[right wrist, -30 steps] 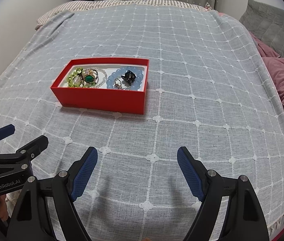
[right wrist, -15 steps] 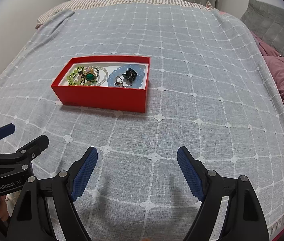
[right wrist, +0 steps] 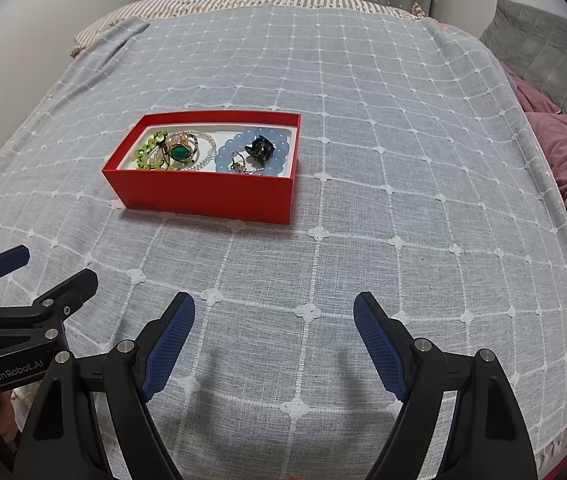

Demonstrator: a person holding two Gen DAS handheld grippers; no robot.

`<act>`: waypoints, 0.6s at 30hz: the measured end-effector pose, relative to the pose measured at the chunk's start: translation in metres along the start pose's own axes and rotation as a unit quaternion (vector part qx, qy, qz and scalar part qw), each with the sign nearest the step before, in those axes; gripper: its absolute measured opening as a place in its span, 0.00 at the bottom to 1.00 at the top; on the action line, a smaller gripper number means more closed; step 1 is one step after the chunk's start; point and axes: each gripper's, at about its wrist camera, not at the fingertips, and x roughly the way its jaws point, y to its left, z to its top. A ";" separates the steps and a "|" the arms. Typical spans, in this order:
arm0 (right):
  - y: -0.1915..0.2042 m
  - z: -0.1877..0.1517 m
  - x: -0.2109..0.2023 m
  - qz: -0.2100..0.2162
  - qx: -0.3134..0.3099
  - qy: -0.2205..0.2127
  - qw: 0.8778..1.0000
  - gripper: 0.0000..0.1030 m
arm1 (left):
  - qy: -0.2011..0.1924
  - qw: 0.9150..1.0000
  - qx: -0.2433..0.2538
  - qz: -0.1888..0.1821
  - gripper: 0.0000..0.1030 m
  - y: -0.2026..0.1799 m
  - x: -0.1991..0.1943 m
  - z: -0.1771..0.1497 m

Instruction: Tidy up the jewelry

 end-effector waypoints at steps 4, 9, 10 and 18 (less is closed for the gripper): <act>0.000 0.000 0.000 0.000 0.000 0.000 1.000 0.82 | 0.001 1.000 0.000 0.001 0.99 0.001 0.000 0.000; 0.000 0.000 0.000 0.000 0.000 0.000 1.000 0.82 | 0.001 1.000 0.004 0.003 0.99 0.000 0.000 -0.001; 0.000 0.000 0.000 0.000 0.000 0.000 1.000 0.82 | 0.001 1.000 0.005 0.003 0.99 -0.001 0.000 -0.001; 0.001 -0.002 0.000 -0.002 -0.003 0.000 1.000 0.82 | 0.002 1.000 0.012 0.004 0.99 -0.002 -0.001 -0.003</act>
